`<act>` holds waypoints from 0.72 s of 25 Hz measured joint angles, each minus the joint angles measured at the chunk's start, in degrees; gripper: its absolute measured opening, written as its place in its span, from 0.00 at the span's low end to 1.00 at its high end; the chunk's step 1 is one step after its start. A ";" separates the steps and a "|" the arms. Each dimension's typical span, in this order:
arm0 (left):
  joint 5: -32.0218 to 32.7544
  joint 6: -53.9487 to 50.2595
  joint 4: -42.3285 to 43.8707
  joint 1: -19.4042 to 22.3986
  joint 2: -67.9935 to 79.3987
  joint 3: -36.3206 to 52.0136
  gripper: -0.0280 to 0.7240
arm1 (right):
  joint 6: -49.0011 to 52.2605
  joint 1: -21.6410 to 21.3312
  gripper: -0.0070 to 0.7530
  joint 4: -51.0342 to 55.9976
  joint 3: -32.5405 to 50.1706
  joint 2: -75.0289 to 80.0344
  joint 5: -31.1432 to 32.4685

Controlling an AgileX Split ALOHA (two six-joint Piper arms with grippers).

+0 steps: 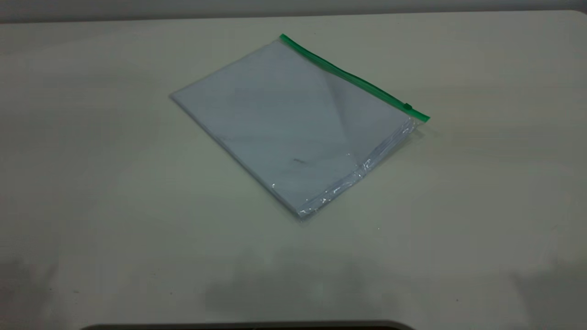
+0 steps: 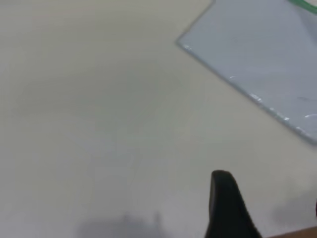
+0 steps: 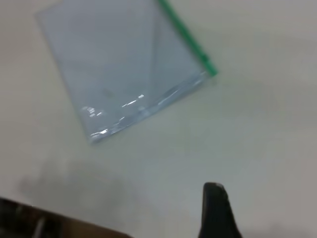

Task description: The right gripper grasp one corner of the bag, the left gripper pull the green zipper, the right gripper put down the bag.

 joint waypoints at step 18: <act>-6.45 30.49 -27.33 0.00 25.52 -3.21 0.77 | -61.46 -1.82 0.71 61.94 -18.32 70.06 -4.97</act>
